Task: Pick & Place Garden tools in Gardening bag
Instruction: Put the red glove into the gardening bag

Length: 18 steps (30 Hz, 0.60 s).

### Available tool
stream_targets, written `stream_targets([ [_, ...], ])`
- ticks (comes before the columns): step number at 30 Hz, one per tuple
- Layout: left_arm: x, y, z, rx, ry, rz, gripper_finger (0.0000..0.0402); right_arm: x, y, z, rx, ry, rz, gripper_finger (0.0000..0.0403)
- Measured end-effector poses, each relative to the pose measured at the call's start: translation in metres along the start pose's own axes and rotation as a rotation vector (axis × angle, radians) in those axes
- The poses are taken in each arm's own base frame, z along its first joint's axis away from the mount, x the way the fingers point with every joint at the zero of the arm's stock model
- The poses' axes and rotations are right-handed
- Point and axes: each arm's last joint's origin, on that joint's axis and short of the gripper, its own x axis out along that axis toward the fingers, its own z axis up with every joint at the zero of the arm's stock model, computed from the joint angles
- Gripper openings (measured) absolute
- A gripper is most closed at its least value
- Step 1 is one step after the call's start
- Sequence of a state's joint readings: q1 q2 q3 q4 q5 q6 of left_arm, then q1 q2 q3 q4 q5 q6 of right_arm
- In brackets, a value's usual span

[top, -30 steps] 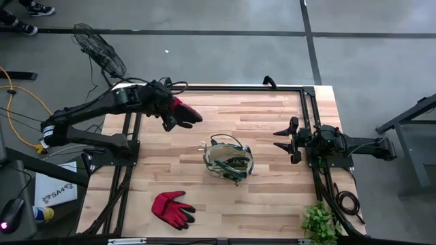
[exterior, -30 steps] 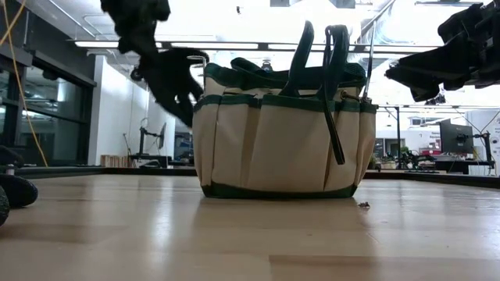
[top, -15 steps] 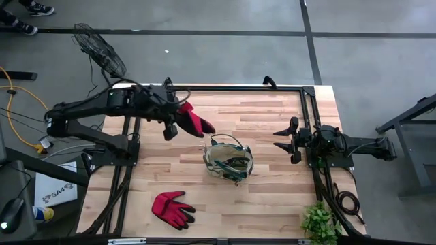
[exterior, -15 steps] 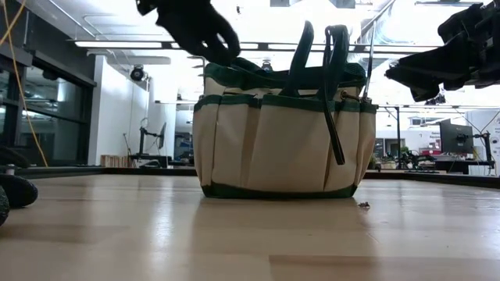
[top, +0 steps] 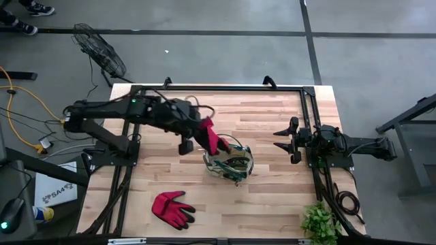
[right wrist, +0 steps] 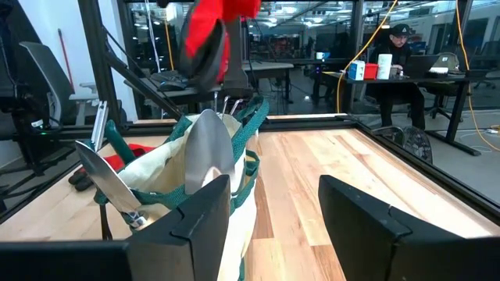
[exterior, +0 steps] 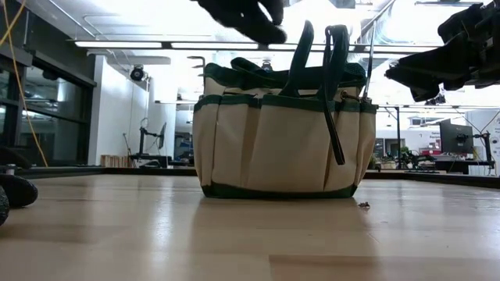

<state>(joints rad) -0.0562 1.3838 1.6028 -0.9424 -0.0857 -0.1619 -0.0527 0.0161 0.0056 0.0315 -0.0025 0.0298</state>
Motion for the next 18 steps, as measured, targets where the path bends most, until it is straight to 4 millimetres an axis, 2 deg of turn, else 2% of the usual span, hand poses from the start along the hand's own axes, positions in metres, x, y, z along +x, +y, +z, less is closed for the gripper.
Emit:
stream_targets([
  [7,0.036,-0.007,0.007,0.003,0.073,-0.017,0.0000,0.000,0.000,0.000,0.000,0.001,0.000,0.0189],
  [18,0.080,-0.012,0.004,0.005,0.155,-0.005,0.0000,0.000,0.000,0.000,0.000,0.006,0.001,0.0189],
])
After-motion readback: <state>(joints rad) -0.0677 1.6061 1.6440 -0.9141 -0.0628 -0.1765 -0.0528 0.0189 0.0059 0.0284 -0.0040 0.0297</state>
